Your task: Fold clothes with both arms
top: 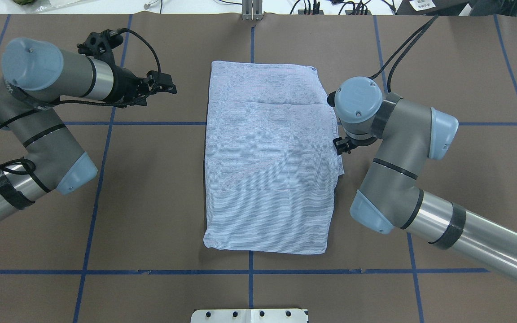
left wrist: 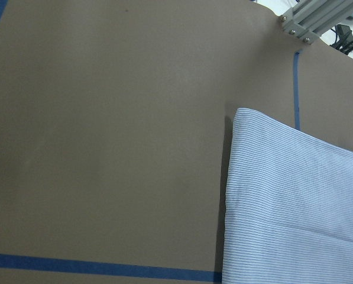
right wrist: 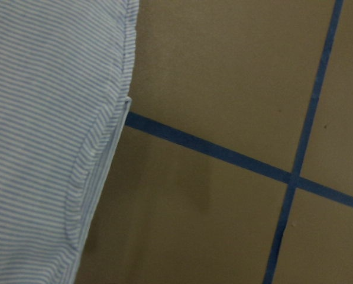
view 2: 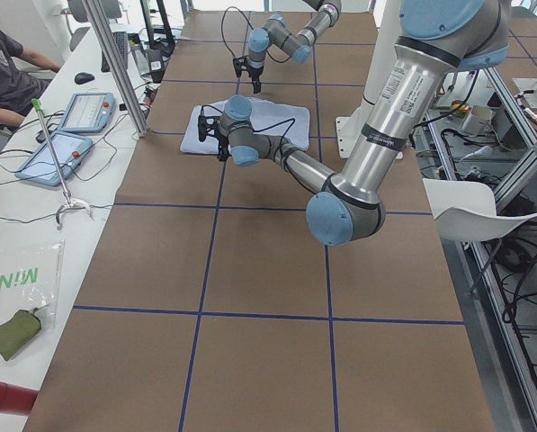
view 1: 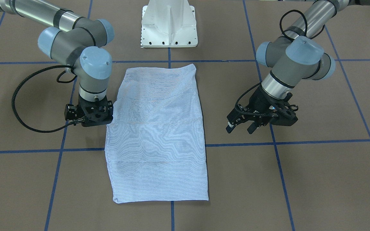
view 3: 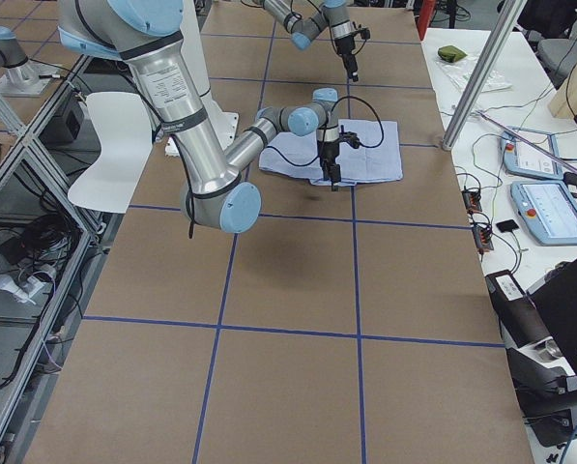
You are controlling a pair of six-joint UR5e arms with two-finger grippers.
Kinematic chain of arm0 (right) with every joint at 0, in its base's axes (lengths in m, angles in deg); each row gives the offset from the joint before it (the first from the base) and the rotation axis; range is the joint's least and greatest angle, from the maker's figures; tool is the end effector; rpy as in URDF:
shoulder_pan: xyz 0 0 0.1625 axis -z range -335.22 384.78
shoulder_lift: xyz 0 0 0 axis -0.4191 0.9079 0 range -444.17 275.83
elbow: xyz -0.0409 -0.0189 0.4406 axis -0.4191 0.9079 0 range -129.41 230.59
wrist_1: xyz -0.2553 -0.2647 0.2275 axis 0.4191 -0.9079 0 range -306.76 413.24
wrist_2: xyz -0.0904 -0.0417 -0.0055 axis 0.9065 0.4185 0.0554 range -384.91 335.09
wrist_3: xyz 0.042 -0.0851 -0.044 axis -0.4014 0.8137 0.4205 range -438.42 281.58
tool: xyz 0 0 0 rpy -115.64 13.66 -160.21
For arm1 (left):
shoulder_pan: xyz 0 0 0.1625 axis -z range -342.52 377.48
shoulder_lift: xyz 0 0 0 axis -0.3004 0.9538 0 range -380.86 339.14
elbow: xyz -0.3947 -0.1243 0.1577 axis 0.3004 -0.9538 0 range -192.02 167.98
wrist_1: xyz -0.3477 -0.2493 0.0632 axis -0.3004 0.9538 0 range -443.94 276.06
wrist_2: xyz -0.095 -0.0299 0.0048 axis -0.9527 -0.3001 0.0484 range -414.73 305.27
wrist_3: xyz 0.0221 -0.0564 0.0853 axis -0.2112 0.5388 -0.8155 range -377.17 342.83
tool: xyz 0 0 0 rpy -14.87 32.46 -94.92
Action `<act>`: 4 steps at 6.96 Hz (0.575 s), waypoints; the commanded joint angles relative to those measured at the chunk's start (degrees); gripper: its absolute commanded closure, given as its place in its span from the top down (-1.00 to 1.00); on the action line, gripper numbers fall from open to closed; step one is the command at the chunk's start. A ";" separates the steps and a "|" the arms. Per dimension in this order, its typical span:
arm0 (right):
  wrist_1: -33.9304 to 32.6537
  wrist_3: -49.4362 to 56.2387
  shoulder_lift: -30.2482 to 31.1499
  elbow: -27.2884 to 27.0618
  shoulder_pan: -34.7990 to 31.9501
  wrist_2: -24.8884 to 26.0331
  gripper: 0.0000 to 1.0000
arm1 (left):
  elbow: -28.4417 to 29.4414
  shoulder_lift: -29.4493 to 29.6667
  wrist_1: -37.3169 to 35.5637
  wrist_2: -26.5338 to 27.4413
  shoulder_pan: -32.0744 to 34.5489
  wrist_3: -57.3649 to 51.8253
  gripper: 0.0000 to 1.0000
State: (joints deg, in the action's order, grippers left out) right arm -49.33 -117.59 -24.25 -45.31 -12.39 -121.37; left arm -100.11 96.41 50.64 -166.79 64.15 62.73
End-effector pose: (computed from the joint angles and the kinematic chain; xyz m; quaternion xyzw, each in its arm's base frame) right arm -0.4746 -0.5123 0.3598 0.1010 -0.1840 -0.1276 0.9694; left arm 0.4120 -0.5737 0.3195 0.1295 0.5694 -0.1483 0.7981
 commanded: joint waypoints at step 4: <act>0.53 -1.33 1.25 -12.44 -1.85 -11.34 1.00 | -5.13 -2.21 -0.62 -4.48 -2.70 5.13 1.00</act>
State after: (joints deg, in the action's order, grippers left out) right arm -48.82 -117.50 -23.70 -53.62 -14.04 -128.81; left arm -102.29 95.70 50.45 -169.96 63.29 64.42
